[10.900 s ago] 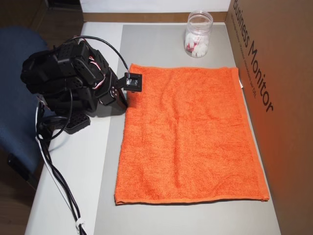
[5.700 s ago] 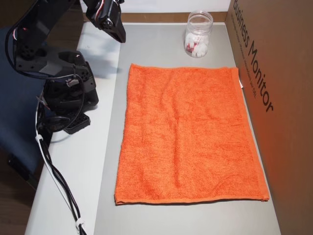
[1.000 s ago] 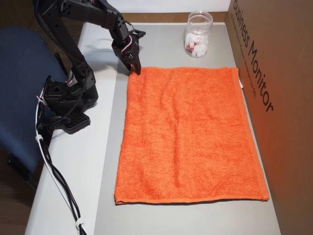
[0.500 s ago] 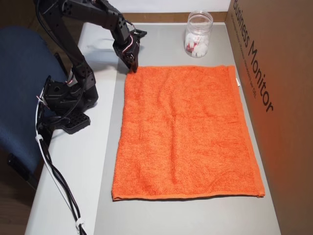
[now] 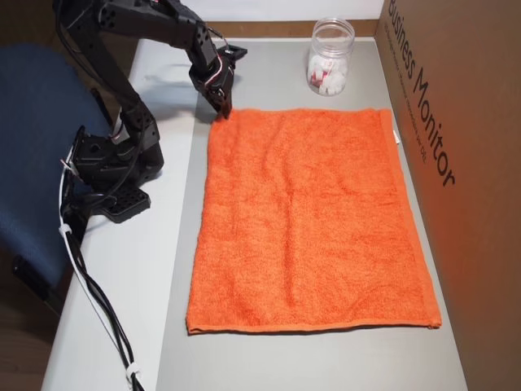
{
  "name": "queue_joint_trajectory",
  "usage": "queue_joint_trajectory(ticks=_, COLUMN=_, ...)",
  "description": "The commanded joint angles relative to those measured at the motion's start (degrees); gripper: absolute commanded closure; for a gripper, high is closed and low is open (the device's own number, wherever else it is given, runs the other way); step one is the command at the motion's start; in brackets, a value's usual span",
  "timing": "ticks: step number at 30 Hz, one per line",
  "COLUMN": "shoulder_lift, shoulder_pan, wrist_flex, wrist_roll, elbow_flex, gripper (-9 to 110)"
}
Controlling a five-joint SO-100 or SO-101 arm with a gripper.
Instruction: Fold the blanket.
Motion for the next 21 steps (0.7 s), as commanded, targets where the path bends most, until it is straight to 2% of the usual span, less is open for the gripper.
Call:
queue_joint_trajectory(ticks=1, shoulder_lift=3.52, shoulder_pan=0.00, wrist_flex=0.00, wrist_roll=0.44, elbow_flex=-1.49, gripper=102)
queue_joint_trajectory(ticks=13, shoulder_lift=15.29, shoulder_pan=0.00, wrist_flex=0.09, wrist_roll=0.44, elbow_flex=-0.70, gripper=102)
queue_joint_trajectory(ticks=21, shoulder_lift=25.84, shoulder_pan=4.13, wrist_flex=0.09, wrist_roll=-0.44, elbow_flex=4.31, gripper=102)
